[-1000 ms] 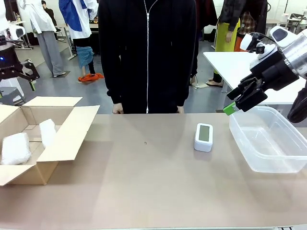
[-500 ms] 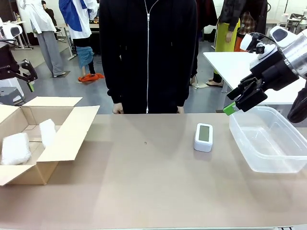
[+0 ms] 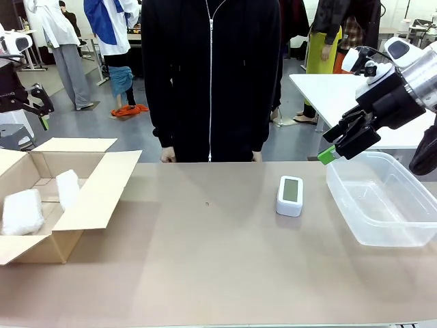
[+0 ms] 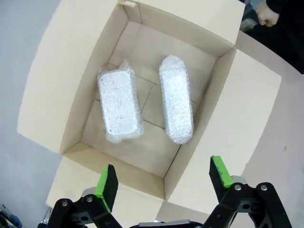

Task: Separate and place wrapped and unwrapped clocks.
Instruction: If the picked Digital clock is wrapped, place it in the Package Box ; if not, place it in the Organizing box, then pick up the Digital clock indicated by the person.

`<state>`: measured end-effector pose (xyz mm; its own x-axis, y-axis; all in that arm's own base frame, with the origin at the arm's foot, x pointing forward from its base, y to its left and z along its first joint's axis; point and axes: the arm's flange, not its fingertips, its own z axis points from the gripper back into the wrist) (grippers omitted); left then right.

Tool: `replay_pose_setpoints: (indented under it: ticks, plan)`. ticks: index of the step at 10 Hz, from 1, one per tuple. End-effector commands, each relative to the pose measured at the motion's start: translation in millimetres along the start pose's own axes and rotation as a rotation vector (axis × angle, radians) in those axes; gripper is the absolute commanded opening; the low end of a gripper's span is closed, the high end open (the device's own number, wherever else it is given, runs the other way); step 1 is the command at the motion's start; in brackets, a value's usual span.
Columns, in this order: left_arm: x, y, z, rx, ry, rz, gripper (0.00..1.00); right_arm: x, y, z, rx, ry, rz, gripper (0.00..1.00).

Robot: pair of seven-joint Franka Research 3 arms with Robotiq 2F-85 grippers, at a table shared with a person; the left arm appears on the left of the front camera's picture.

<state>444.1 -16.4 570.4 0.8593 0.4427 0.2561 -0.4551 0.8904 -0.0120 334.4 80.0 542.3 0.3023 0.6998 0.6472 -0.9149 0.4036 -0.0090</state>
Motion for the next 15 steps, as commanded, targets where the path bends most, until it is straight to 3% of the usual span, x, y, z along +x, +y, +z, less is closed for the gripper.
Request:
replay_pose_setpoints:
  ticks: [1, 13, 14, 15]
  plan:
    - [0, 1, 2, -0.003, -0.008, 0.004, 1.00, 2, -3, -1, 0.025, -0.027, 0.010, 1.00]
    - [0, 0, 0, 0.001, 0.000, 0.001, 1.00, 2, -3, -1, 0.025, -0.027, 0.010, 1.00]
    - [0, -15, 17, 0.043, -0.068, -0.133, 1.00, 2, -3, -1, 0.025, -0.027, 0.010, 1.00]
    - [-15, -43, 30, 0.054, -0.060, -0.312, 1.00, 2, -3, -1, 0.025, -0.027, 0.010, 1.00]
